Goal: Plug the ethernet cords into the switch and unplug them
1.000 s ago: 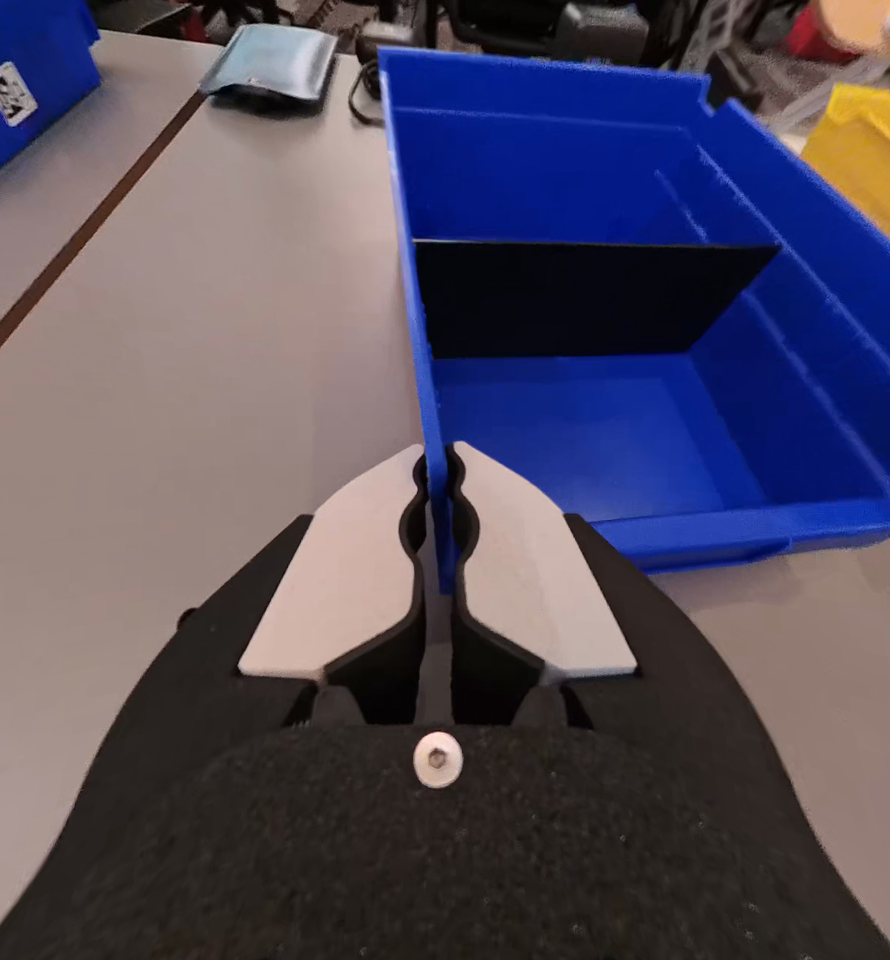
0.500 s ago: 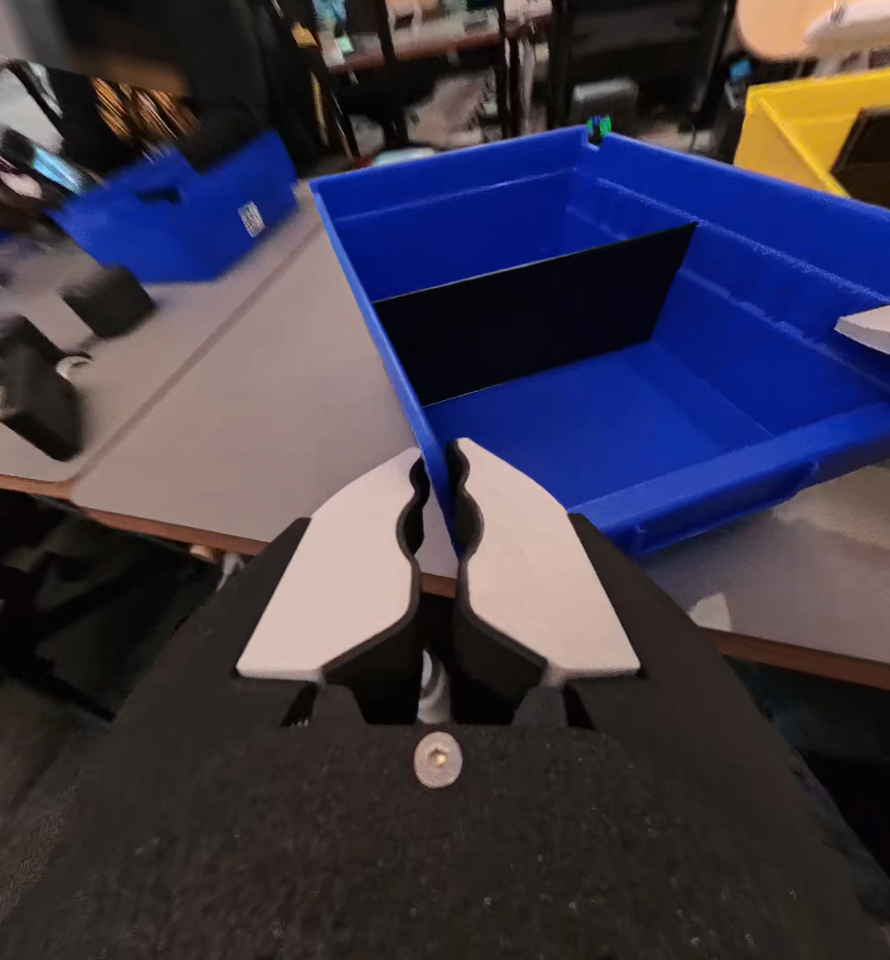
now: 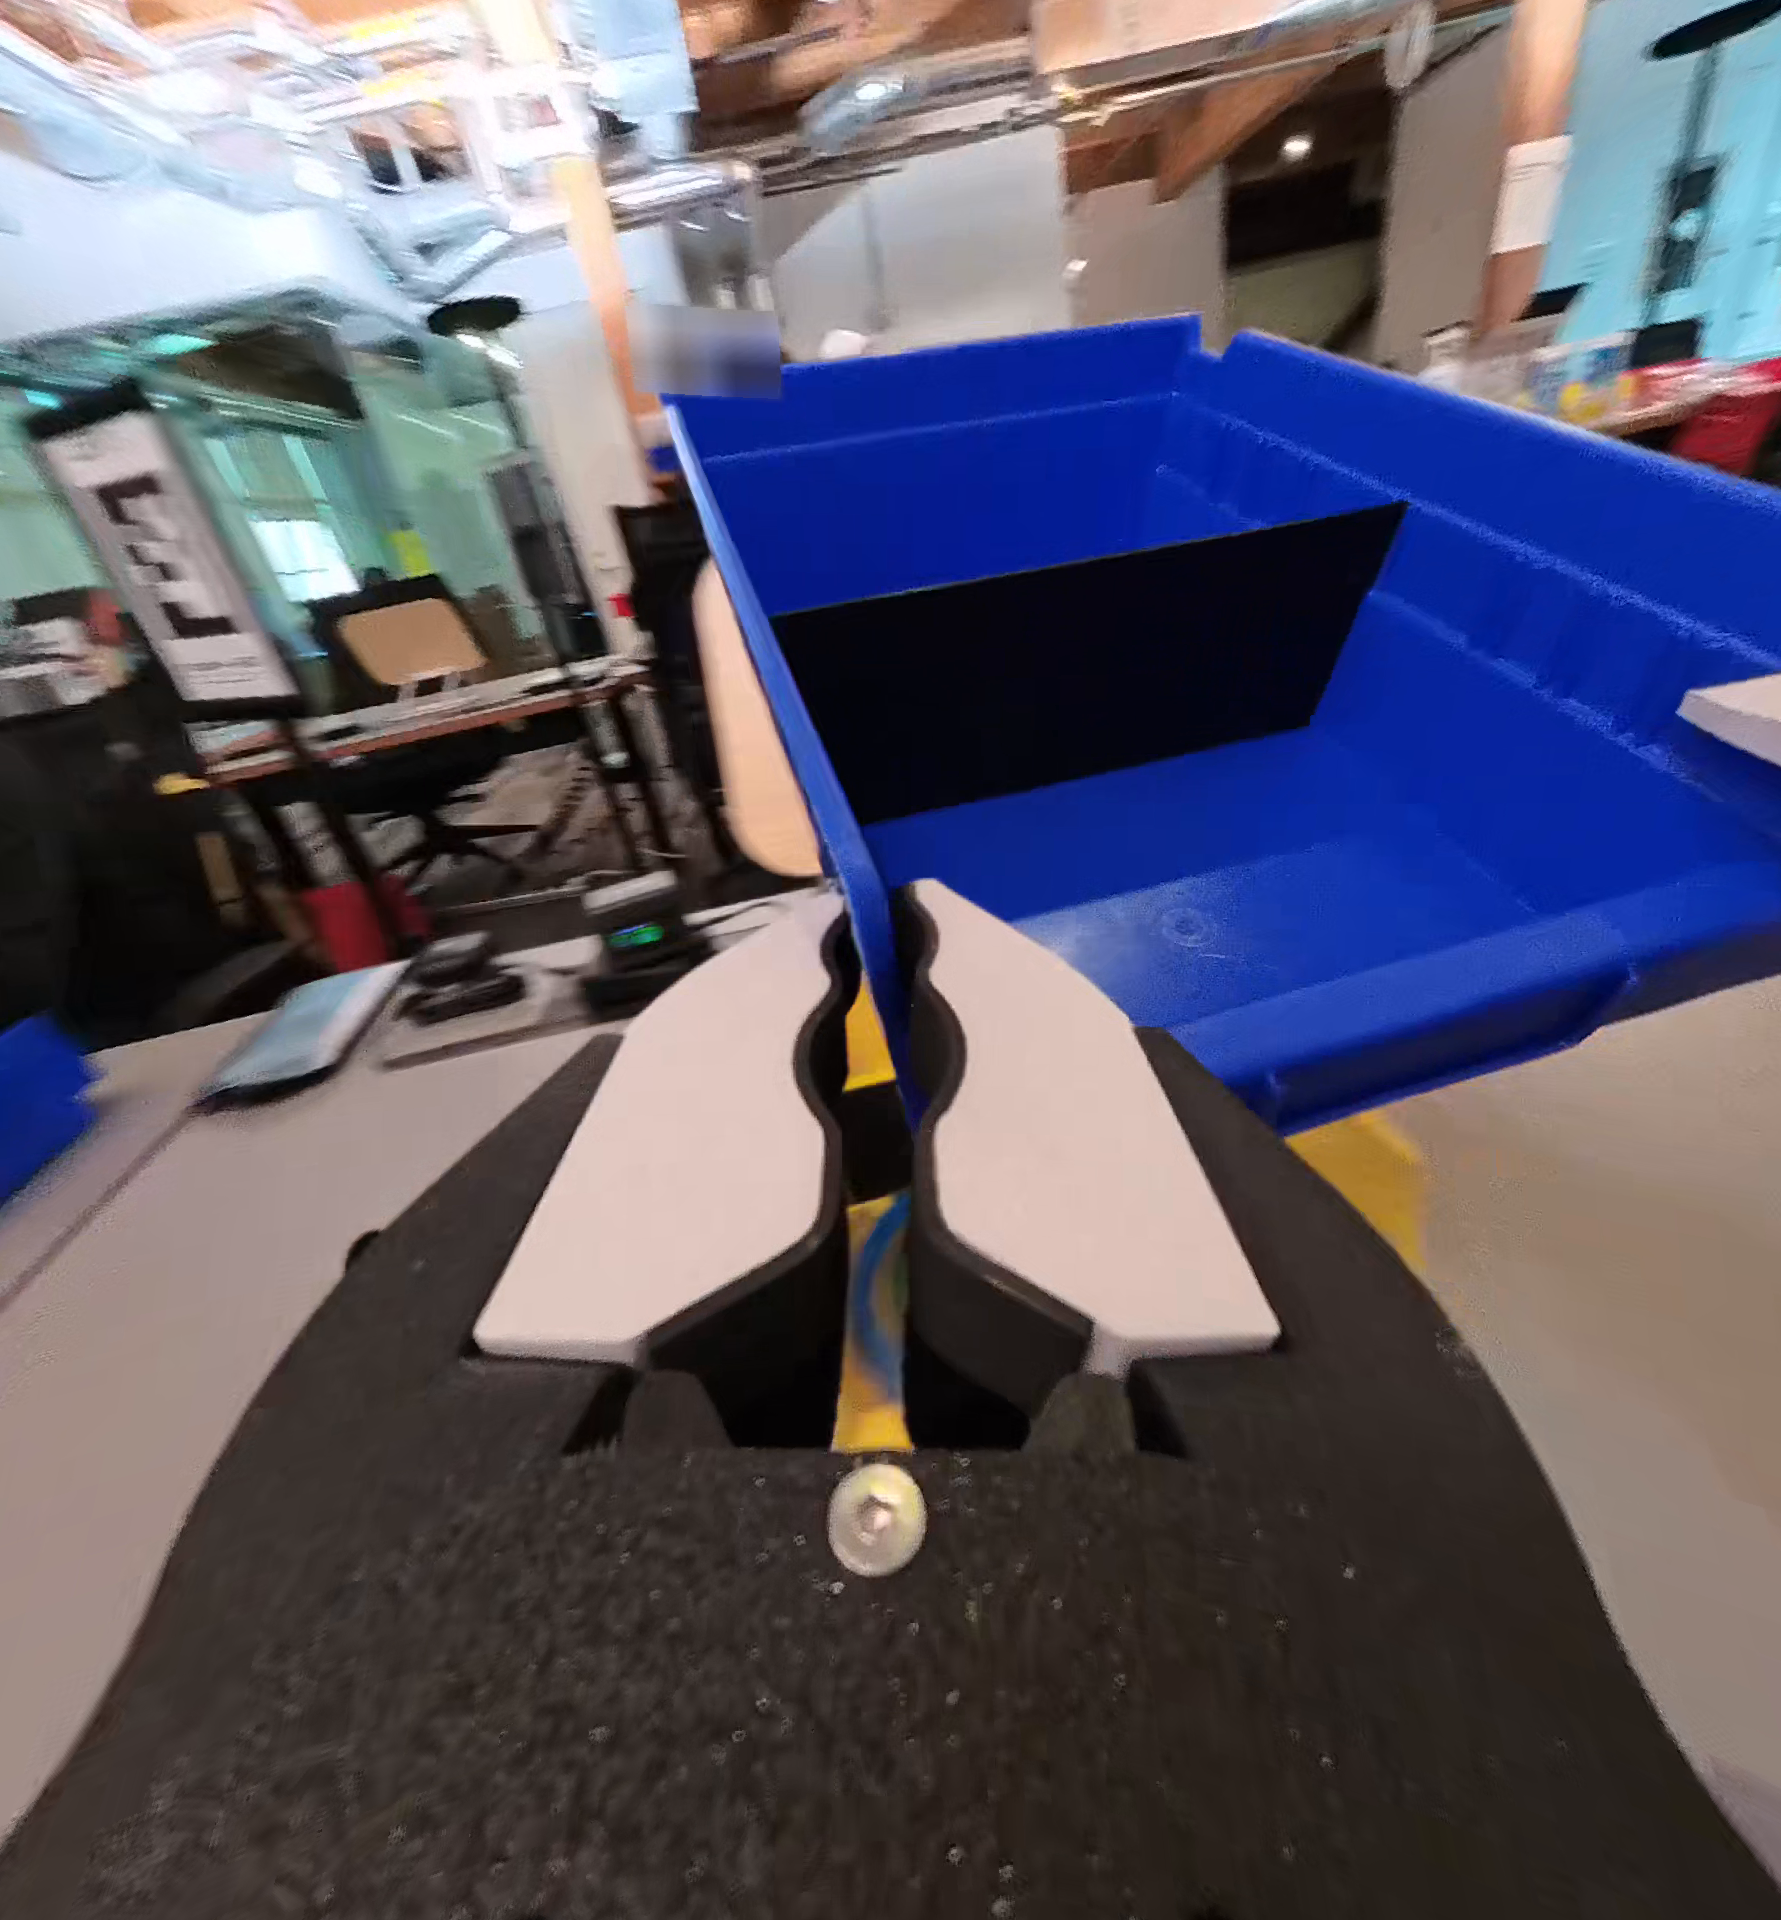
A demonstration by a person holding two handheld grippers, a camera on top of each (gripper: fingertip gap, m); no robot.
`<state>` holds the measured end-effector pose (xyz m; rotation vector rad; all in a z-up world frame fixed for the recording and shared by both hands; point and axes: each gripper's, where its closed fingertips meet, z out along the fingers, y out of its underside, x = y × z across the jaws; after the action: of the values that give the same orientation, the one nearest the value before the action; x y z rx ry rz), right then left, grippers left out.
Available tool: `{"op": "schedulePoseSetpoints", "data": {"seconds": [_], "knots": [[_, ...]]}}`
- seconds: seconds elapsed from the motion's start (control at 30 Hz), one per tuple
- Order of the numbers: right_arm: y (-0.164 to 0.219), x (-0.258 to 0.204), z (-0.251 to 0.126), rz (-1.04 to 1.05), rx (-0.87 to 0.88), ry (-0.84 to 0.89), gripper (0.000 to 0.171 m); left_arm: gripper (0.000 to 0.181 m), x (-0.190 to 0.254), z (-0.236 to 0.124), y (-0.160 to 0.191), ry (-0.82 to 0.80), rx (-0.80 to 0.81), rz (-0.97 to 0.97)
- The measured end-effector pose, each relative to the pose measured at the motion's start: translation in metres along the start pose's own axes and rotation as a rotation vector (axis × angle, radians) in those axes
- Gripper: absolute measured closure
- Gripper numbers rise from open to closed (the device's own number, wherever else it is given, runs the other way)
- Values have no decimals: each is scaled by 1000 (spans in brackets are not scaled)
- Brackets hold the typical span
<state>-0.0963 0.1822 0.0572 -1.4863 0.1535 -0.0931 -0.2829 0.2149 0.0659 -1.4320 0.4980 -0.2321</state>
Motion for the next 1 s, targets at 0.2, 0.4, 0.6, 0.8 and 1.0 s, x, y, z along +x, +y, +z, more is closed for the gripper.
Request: {"op": "schedulePoseSetpoints", "data": {"seconds": [0.2,0.4,0.6,0.8,1.0], "knots": [[24,184,-10,7,-83,224,170,175,173,84,11,218,-57,-25],[110,300,-26,5,-227,318,169,174,296,120,87,270,-172,101],[153,326,-26,2,-377,289,169,173,326,122,128,339,-298,46],[171,328,-12,-42,-414,233,167,170,329,112,137,355,-371,-33],[173,334,-15,25,-416,244,166,162,332,72,112,607,-383,-141]]}}
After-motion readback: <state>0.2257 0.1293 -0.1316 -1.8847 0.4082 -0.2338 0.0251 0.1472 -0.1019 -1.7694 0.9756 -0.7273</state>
